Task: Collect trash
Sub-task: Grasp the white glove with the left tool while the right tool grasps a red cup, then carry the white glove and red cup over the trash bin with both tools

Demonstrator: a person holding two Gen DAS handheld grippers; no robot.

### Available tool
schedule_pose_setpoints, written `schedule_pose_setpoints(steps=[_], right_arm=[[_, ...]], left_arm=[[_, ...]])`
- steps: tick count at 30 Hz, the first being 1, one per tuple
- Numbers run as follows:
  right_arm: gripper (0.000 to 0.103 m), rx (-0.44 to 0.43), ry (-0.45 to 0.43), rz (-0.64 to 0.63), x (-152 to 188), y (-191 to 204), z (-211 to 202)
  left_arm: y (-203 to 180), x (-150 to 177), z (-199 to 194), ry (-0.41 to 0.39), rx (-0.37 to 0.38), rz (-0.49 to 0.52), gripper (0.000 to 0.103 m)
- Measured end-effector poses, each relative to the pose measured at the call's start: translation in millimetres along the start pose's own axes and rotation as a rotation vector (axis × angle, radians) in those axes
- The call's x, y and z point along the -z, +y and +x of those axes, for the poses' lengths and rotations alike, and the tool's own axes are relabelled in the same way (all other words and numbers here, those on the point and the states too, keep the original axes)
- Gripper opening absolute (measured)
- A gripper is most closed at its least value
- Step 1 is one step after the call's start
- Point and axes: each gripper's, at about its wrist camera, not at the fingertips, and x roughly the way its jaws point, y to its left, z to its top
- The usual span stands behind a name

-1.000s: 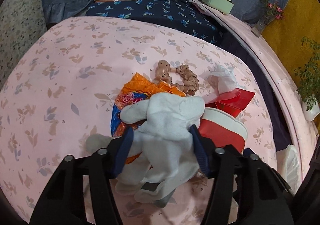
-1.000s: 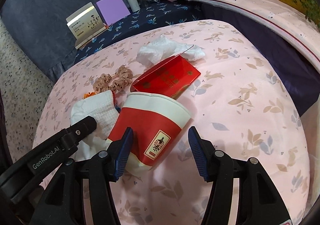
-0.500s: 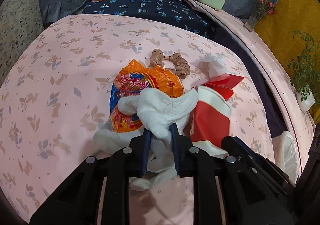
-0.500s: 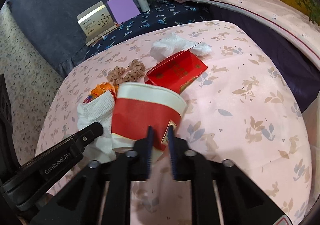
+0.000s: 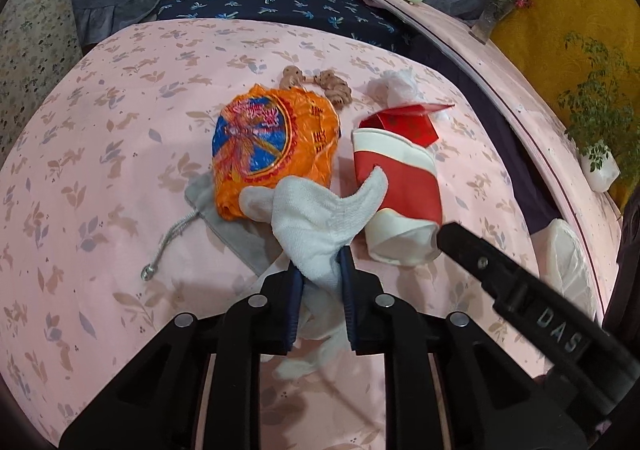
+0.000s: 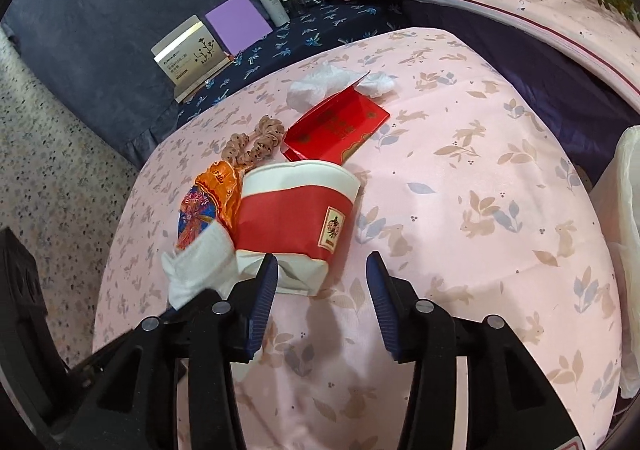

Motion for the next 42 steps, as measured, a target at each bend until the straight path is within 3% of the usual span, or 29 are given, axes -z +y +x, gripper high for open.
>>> schedule_pose_setpoints(steps=[13,17,25,30,31,32,38,42], right_arm=[[0.048,-0.089,0.066,0.05,-20,5,35],[0.06,-0.138,0.071,0.089,-28,4,41],[0.062,-0.18,0.093,0.173,-38,-6,62],[0.052,-0.15,0.075,0.129,-37,0,60],[0.047,-0.135,0.066,0.113,-36,2,57],[0.036,-0.122,0.059,0.1,-36,4,54],[0.027,-0.036,0.019,-0.004,-29,10,27],[0.027,0.026,-0.026,-0.047,-19,9,0]], left_arm=[[15,-15,14,0.009,-0.003,-0.022,0.018],[17,-22,17,0.001,-0.003,-0.024,0.018],[20,-30,26,0.004,-0.007,-0.032,0.018],[16,-33,28,-0.001,-0.023,-0.014,0.018],[15,-32,27,-0.002,-0.027,-0.012,0.018],[14,-32,27,-0.003,-0.029,-0.011,0.018],[4,-26,17,-0.009,-0.029,0.004,0.018],[-10,-18,6,-0.019,-0.019,0.029,0.018]])
